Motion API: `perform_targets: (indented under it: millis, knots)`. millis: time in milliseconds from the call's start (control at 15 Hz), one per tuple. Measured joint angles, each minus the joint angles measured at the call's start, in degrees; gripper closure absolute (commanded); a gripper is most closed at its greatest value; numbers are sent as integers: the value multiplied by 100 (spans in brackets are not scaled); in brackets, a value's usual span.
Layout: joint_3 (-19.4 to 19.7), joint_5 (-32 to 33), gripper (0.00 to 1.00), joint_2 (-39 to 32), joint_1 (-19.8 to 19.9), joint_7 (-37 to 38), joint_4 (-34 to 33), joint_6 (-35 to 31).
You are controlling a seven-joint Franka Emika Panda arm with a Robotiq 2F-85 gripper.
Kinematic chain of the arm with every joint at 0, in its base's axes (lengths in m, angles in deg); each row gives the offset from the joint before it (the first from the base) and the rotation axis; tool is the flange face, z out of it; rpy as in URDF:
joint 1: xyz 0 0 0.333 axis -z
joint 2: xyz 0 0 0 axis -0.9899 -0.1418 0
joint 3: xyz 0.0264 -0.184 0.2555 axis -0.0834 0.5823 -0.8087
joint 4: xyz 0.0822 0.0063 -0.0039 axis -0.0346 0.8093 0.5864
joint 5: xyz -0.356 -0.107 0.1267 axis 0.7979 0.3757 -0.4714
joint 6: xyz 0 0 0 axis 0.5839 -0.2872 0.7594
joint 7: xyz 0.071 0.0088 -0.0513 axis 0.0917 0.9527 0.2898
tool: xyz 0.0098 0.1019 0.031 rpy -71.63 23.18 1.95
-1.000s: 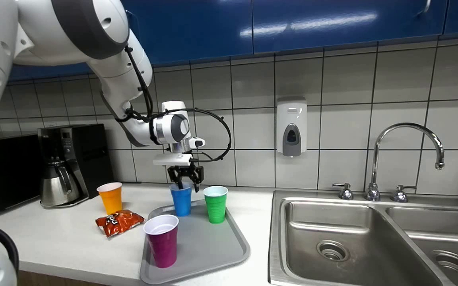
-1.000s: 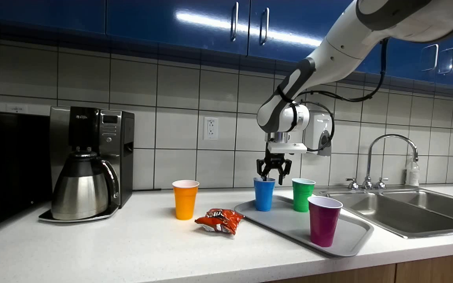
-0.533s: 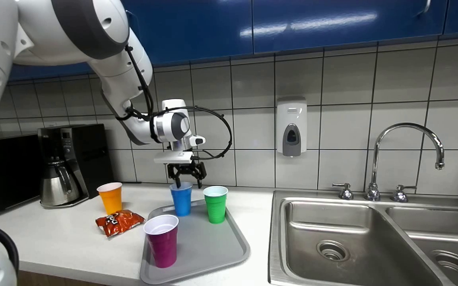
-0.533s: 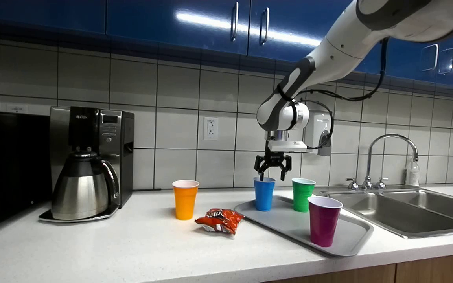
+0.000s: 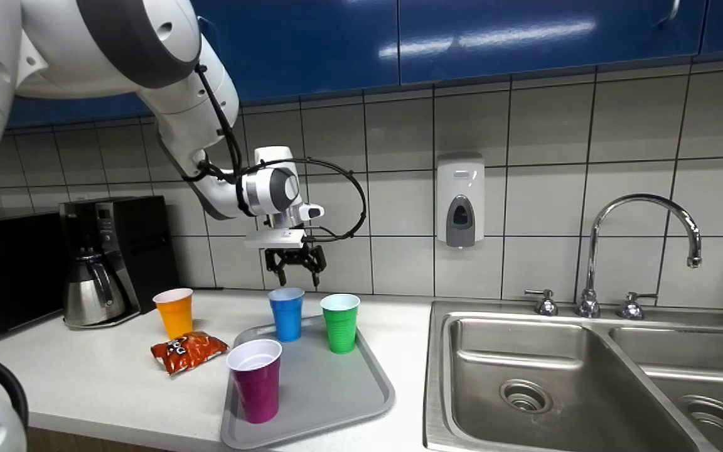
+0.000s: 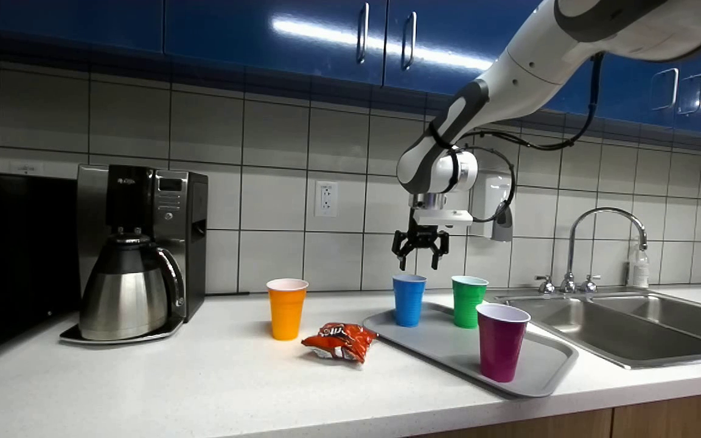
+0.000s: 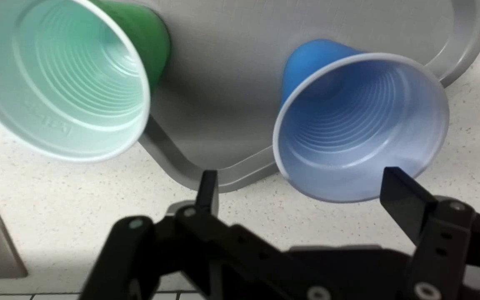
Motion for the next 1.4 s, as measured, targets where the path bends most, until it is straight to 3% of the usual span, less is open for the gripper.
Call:
perform_targets:
  millis: [1400]
  knots:
    - [-342, 106, 0, 333, -902, 197, -14, 103]
